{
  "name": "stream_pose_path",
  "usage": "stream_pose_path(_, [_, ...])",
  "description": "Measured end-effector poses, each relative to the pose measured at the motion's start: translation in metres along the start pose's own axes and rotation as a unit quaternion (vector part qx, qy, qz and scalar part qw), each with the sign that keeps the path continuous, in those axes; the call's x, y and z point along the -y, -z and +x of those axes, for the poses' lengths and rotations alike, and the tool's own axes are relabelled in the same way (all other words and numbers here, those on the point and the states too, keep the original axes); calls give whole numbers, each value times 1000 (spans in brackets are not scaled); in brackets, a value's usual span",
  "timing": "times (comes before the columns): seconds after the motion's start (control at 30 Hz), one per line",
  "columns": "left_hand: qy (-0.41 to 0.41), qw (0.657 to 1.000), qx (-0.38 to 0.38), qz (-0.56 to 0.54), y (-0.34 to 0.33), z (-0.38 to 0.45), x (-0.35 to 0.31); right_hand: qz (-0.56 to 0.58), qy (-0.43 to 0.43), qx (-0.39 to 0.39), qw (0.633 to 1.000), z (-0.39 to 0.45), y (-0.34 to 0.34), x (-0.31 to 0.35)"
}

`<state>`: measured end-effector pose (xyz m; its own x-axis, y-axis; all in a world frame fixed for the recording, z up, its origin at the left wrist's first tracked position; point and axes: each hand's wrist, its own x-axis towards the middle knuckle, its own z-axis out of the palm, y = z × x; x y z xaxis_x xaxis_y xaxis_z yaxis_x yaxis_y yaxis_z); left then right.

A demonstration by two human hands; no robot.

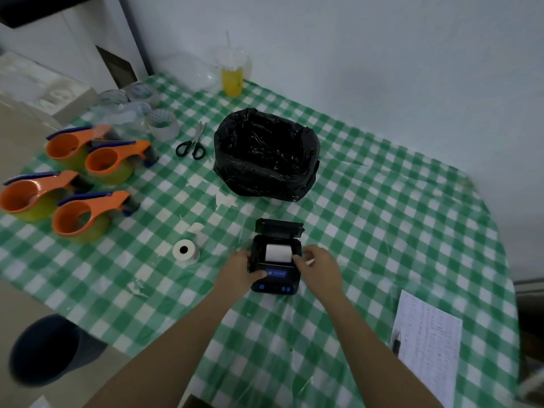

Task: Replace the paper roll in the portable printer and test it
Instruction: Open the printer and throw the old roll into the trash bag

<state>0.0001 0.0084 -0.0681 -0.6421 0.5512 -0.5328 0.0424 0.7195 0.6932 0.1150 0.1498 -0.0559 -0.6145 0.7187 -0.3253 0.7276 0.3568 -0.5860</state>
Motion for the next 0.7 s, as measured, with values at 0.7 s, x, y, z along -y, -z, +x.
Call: stream_pose_path(0.7, [-122, 987, -100, 26, 104, 3, -82, 259, 137, -92, 952, 24, 96, 150])
